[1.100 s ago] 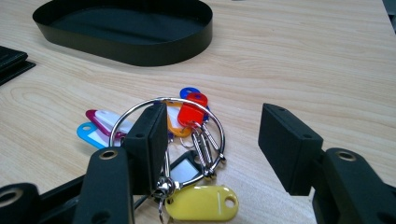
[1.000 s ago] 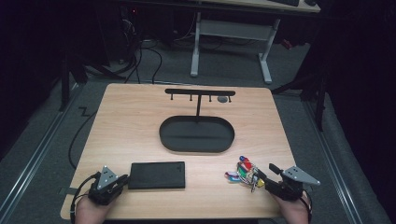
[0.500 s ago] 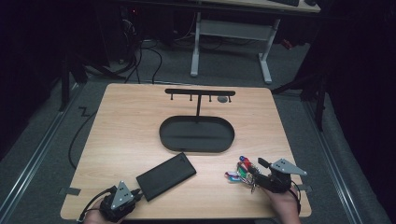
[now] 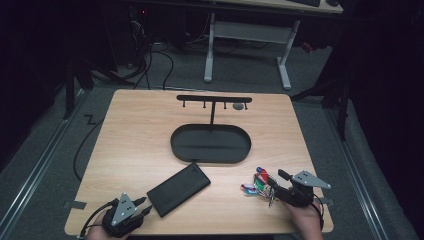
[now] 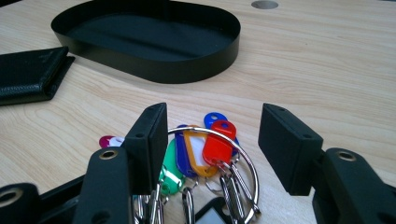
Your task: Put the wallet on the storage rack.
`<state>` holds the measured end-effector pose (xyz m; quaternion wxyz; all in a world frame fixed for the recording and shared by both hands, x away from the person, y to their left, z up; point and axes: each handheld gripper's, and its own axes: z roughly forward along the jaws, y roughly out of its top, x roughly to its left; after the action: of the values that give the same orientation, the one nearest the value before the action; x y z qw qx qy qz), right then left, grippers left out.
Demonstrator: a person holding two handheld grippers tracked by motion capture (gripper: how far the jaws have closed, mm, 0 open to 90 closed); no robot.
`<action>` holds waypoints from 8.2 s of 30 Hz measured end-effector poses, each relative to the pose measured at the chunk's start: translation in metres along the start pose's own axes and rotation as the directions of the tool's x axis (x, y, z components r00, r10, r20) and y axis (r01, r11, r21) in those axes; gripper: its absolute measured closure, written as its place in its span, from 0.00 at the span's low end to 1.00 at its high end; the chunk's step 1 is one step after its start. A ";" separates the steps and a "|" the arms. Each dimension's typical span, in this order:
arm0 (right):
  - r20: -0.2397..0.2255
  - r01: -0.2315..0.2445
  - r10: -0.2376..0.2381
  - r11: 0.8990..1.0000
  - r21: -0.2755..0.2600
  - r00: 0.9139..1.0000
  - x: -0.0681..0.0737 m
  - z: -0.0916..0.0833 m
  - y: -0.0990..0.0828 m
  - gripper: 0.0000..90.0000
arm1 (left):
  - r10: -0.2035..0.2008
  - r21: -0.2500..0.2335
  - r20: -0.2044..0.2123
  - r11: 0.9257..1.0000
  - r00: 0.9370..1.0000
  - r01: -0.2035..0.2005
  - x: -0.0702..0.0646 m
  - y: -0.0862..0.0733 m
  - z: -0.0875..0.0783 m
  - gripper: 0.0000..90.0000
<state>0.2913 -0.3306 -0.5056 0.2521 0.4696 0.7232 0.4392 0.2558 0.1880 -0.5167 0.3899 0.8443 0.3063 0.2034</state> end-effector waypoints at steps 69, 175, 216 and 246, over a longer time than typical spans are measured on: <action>0.065 -0.098 0.098 0.995 -0.003 0.993 -0.020 -0.030 -0.022 0.46 | 0.236 -0.065 0.006 0.970 0.972 -0.235 -0.029 0.029 0.030 0.87; 0.054 -0.103 0.101 0.994 0.028 0.993 -0.020 -0.024 -0.025 0.47 | -0.186 -0.280 0.098 0.938 0.978 0.206 0.043 0.018 0.004 0.68; 0.002 -0.078 0.078 0.997 0.021 0.997 -0.018 -0.025 -0.023 0.46 | -0.029 0.088 -0.008 0.996 1.000 0.029 0.036 0.062 0.017 0.43; -0.021 -0.086 0.086 0.996 0.029 0.996 -0.018 -0.023 -0.025 0.46 | 0.033 0.365 0.042 0.930 0.999 -0.046 0.046 0.098 0.019 0.62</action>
<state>0.2701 -0.3605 -0.5171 0.2184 0.4989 0.7113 0.4444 0.3357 0.1595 -0.4466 0.2269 0.9115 0.3150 0.1359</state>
